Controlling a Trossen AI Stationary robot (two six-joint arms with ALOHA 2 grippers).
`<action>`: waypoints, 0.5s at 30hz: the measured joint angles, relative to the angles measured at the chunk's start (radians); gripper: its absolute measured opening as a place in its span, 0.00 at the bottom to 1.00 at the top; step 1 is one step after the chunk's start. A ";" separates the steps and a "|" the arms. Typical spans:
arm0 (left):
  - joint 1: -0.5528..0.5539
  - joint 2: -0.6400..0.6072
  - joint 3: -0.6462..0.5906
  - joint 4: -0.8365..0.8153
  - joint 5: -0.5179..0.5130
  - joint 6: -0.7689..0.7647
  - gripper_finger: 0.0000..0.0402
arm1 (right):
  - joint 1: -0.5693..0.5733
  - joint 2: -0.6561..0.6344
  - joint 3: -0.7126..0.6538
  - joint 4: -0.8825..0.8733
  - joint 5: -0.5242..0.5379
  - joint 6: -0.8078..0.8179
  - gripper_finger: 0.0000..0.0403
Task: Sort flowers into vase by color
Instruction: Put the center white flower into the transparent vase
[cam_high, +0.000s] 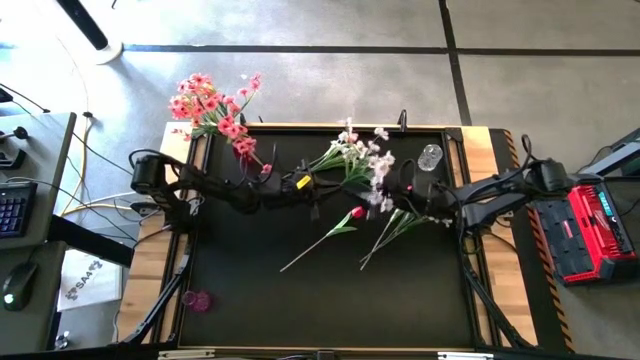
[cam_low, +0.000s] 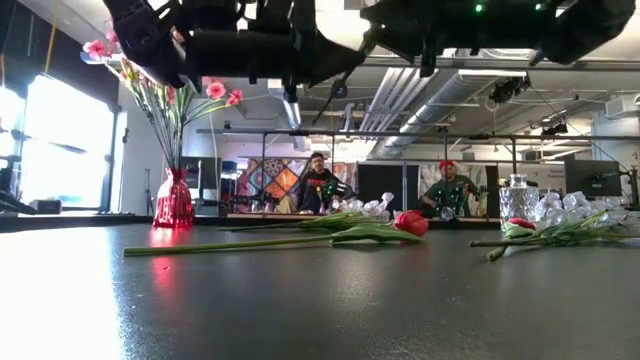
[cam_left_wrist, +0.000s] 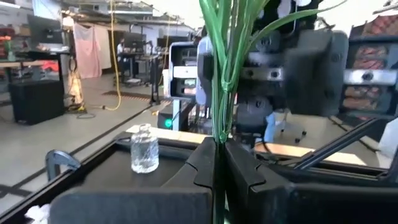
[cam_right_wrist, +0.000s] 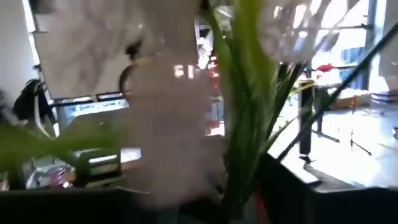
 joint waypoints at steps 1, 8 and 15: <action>0.004 0.000 0.000 -0.006 0.004 0.001 0.00 | -0.011 0.000 0.000 0.000 0.000 0.013 0.39; 0.027 0.000 0.000 -0.065 0.017 -0.018 0.00 | -0.076 -0.002 0.000 -0.057 -0.004 0.070 0.05; 0.048 0.001 -0.001 -0.249 0.009 -0.075 0.13 | -0.113 -0.046 0.000 -0.325 0.081 0.097 0.01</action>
